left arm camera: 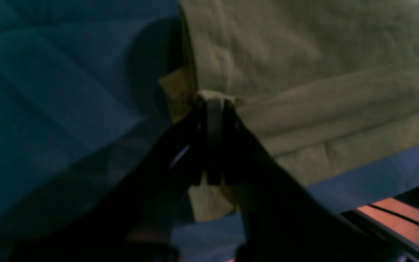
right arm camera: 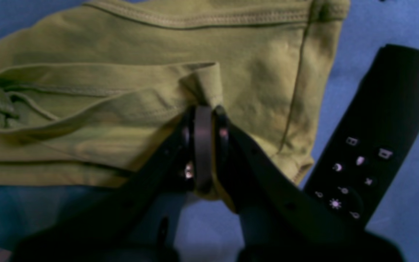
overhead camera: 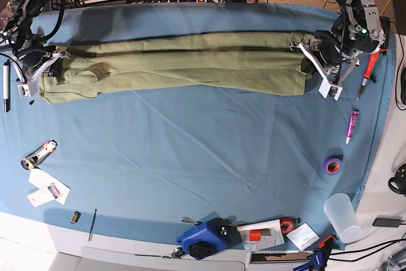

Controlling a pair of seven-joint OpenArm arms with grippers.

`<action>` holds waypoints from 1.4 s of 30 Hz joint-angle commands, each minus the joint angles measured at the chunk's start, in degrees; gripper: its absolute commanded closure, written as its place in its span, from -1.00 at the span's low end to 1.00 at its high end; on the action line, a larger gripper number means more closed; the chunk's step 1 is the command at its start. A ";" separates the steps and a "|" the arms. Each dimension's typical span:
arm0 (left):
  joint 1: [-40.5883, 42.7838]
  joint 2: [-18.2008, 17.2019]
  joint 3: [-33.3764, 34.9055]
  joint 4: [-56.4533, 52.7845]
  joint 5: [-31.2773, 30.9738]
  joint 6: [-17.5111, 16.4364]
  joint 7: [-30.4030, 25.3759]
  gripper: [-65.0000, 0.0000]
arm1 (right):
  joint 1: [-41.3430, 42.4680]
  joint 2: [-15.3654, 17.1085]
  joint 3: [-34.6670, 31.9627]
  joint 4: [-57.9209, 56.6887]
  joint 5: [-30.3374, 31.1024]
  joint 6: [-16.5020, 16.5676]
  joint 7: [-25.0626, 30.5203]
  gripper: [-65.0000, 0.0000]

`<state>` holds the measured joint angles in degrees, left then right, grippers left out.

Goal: Layout the t-shirt on the table in an organized manner, then fold the t-shirt properly
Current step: 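Fold the hem edge over toward the collar edge with both grippers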

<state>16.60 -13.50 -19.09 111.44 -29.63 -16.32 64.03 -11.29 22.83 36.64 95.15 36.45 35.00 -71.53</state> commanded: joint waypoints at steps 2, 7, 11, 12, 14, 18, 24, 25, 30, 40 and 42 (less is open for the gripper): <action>-0.26 -0.48 -0.17 0.83 0.02 -0.17 -0.90 1.00 | 0.52 1.31 0.52 0.85 0.42 1.77 0.81 1.00; -0.26 -0.48 -0.17 0.85 0.02 0.07 -0.94 0.19 | 0.52 1.33 0.55 0.85 0.37 4.48 -0.74 0.92; -0.26 -0.46 -0.17 1.36 0.50 3.58 -0.92 -0.01 | 0.55 1.97 0.55 0.85 0.39 4.46 -2.71 0.61; -0.26 -0.46 -0.17 1.73 1.05 3.67 -0.92 -0.01 | 0.55 1.97 0.55 0.85 0.42 4.44 -2.62 0.59; -0.26 -0.46 -0.17 3.08 2.38 3.65 -0.87 -0.01 | 0.68 1.92 0.55 0.85 0.55 4.44 -2.62 0.59; -0.24 -0.44 -0.17 7.19 2.36 3.74 -0.31 -0.01 | 0.98 1.92 0.55 0.85 1.92 3.58 -2.38 0.59; -0.07 0.52 -0.17 7.43 2.25 5.42 0.66 -0.01 | 1.01 1.92 0.55 0.85 4.68 3.32 -2.19 0.59; -0.09 0.87 -0.17 6.60 1.60 5.40 0.68 -0.01 | 0.98 1.92 0.55 0.85 4.66 3.32 -2.12 0.59; -0.07 2.36 -0.17 2.36 -0.24 5.35 1.79 -0.01 | 0.98 1.92 0.55 0.85 4.66 3.32 -2.14 0.59; -0.11 2.38 -0.17 -10.75 -5.95 2.97 2.21 -0.01 | 0.98 1.92 0.55 0.85 4.48 3.32 -1.95 0.59; -0.11 2.38 -0.17 -12.20 -7.96 2.75 3.76 -0.01 | 0.98 1.92 0.55 0.85 4.48 3.32 -1.86 0.59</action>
<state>15.22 -11.81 -20.32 100.92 -40.40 -14.41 60.97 -10.92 23.46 36.64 95.15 40.36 38.44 -74.74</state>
